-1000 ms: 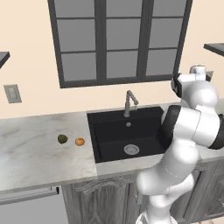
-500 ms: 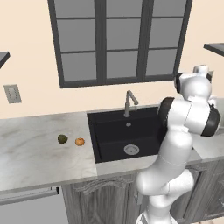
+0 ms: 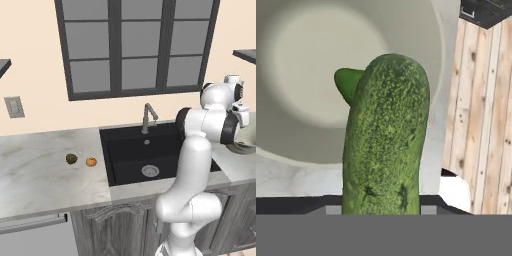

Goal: There is a mixed pile of frozen fruits and vegetables on the counter. Locate all the frozen vegetables and place the items in a bowl on the counter. Take all the frozen fruits and defrost them in a running sink.

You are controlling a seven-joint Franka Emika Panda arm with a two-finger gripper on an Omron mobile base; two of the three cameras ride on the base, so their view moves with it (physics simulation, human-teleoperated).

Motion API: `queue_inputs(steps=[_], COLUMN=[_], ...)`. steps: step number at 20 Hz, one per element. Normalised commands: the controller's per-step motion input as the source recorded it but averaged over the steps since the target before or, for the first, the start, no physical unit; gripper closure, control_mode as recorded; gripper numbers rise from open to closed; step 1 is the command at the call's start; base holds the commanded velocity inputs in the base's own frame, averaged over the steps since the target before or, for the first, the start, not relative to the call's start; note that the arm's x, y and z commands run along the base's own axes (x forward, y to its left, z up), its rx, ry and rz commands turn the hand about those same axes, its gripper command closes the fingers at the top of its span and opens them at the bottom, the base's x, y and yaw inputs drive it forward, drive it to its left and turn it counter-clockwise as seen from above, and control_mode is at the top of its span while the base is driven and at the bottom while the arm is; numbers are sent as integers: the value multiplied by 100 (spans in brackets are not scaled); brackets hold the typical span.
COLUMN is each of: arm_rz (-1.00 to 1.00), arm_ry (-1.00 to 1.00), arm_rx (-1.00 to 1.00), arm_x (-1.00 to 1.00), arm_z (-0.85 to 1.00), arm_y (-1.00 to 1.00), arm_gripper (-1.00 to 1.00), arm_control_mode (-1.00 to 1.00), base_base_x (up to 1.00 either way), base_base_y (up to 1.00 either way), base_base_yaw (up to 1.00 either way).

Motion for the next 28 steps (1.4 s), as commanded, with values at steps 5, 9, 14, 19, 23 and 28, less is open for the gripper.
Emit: queue_inputs(steps=[5, 9, 14, 19, 23, 28], arm_rz=[-1, 0, 0, 0, -3, -1], arm_ry=[-2, -1, 0, 0, -4, -8], arm_rx=[6, 6, 5, 1, -3, -2], arm_x=[25, 29, 27, 0, -23, -5], arm_z=[-8, -10, -14, -28, -47, -32], arm_y=[-47, -44, -41, -13, 0, -8], arm_gripper=[100, 100, 100, 100, 100, 100], arm_control_mode=[-100, -100, -100, -100, -100, -100], base_base_x=[0, 0, 0, 0, 0, 0], base_base_y=[0, 0, 0, 0, 0, 0], base_base_yaw=[0, 0, 0, 0, 0, 0])
